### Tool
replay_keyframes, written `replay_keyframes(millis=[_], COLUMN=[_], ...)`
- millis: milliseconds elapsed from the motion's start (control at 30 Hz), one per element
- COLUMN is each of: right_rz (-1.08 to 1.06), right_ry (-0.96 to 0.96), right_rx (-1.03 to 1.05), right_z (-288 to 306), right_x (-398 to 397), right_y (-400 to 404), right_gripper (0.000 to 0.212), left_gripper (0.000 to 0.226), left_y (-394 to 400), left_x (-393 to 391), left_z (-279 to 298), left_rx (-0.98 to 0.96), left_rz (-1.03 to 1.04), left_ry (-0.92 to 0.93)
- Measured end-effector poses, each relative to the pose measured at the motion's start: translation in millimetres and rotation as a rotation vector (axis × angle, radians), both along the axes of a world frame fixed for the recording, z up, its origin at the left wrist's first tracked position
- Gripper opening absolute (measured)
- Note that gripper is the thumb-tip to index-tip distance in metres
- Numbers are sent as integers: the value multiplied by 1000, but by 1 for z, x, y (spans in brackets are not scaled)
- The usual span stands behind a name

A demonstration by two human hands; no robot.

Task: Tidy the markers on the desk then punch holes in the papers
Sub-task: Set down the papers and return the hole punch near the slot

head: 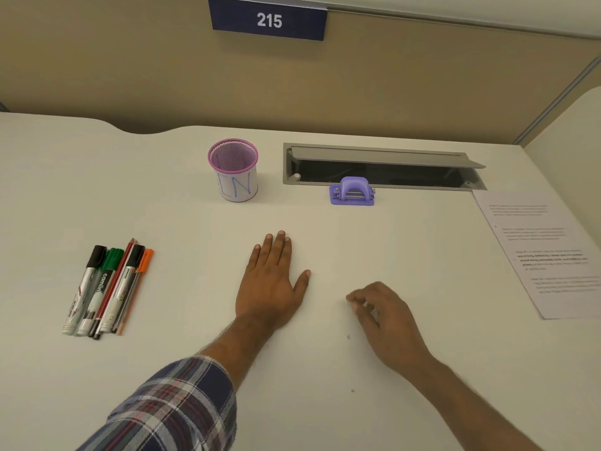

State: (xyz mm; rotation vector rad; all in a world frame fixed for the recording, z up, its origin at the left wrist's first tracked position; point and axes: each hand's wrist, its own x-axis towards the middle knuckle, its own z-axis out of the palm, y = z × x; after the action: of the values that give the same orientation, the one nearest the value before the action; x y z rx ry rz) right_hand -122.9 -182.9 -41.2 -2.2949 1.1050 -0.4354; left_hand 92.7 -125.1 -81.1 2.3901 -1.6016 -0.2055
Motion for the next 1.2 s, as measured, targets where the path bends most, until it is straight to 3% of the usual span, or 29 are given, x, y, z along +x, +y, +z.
replay_keyframes(millis=[367, 733, 900, 1033, 1200], right_rz=[115, 127, 118, 99, 116], right_ry=[209, 248, 95, -135, -352], right_rx=[32, 12, -34, -12, -45], right_z=[6, 12, 39, 71, 109], right_x=[-15, -2, 41, 116, 219], right_y=[31, 24, -13, -45, -86], right_gripper=[19, 12, 13, 6, 13], left_gripper=[75, 75, 75, 76, 75], left_y=[0, 0, 0, 0, 1], left_x=[0, 1, 0, 0, 1], left_z=[1, 2, 3, 4, 6], left_rx=[-4, -4, -12, -18, -32], left_rz=[0, 6, 6, 6, 3], left_ry=[-3, 16, 38, 36, 61])
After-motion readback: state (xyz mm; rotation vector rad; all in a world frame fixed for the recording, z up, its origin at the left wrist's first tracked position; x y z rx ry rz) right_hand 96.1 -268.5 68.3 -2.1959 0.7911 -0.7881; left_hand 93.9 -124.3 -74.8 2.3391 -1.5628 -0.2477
